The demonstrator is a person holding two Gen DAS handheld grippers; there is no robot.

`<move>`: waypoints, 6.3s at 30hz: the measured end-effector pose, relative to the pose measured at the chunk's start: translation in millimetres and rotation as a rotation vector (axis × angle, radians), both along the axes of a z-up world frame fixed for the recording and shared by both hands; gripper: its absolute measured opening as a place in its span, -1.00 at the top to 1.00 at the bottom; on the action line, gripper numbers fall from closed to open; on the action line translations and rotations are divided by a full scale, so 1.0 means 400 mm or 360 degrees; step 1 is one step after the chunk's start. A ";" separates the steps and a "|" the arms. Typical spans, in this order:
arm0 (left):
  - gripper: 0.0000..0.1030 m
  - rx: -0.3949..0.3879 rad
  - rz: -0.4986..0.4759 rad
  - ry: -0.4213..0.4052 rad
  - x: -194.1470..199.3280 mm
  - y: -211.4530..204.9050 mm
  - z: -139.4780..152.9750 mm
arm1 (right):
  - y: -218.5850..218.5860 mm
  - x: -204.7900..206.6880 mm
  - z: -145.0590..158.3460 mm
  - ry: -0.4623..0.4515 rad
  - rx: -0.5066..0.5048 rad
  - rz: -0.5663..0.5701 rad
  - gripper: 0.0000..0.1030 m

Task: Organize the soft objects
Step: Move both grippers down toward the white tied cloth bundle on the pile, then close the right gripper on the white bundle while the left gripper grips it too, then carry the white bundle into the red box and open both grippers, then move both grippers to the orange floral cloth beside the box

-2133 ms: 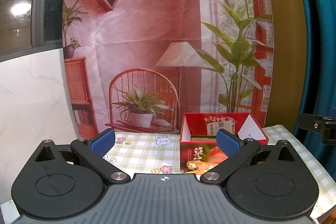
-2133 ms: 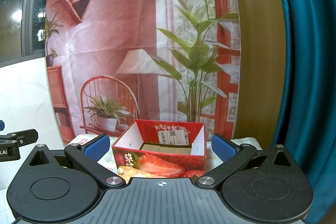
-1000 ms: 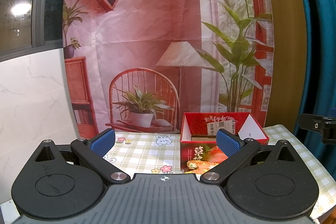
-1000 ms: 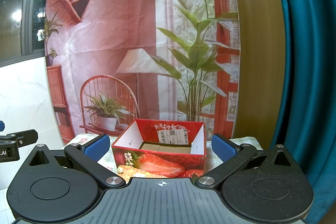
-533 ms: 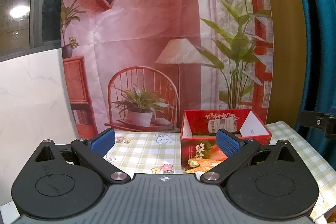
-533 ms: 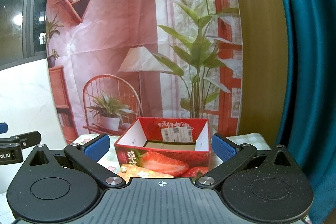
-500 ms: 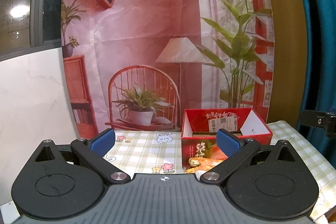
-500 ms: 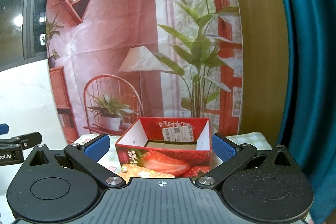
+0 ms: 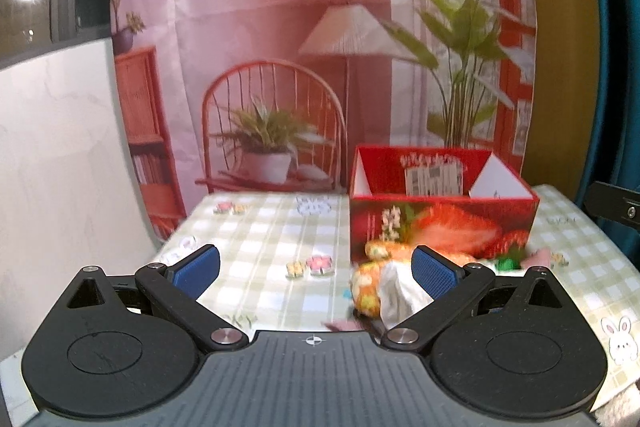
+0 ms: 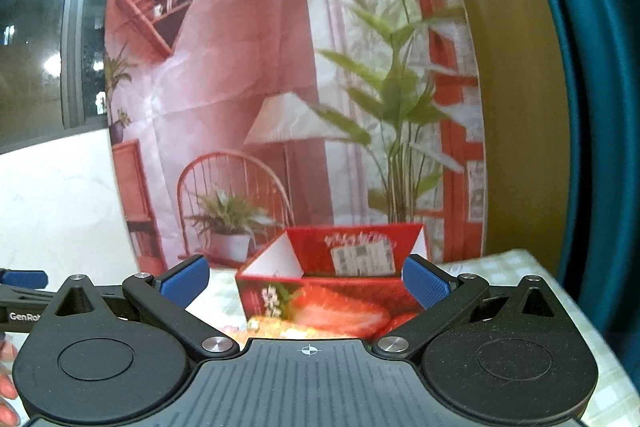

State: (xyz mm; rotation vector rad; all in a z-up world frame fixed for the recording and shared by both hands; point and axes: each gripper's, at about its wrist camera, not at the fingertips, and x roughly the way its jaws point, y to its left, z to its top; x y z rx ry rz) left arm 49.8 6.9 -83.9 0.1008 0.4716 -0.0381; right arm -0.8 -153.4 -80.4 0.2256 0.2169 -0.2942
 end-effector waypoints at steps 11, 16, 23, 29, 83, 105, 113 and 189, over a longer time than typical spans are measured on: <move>-0.97 -0.0094 -0.0130 0.0210 0.040 0.004 -0.165 | 0.017 0.040 -0.121 0.0267 0.0000 0.0105 -0.99; -0.83 -0.0171 -0.0180 0.0347 0.065 -0.002 -0.225 | 0.009 0.044 -0.185 0.0337 0.0039 0.0107 -0.99; -0.63 -0.0250 -0.0261 0.0453 0.088 -0.009 -0.297 | 0.000 0.055 -0.256 0.0441 0.0023 0.0153 -0.65; -0.54 -0.0281 -0.0272 0.0524 0.089 -0.008 -0.328 | 0.003 0.069 -0.297 0.0509 0.0014 0.0178 -0.46; 0.20 -0.0348 -0.0445 0.0455 0.290 -0.068 -0.210 | -0.312 0.249 -0.386 0.0544 0.0522 0.0293 -0.21; 0.32 -0.0336 -0.0541 0.0227 0.405 -0.089 -0.054 | -0.402 0.251 -0.184 0.0316 0.0488 0.0334 0.75; 0.32 -0.0385 -0.0579 0.0247 0.534 -0.129 -0.036 | -0.462 0.343 -0.119 0.0313 0.0359 0.0305 0.75; -0.21 -0.0295 -0.0357 0.0559 0.456 -0.054 -0.225 | -0.224 0.422 -0.331 0.0668 0.0442 0.0439 0.55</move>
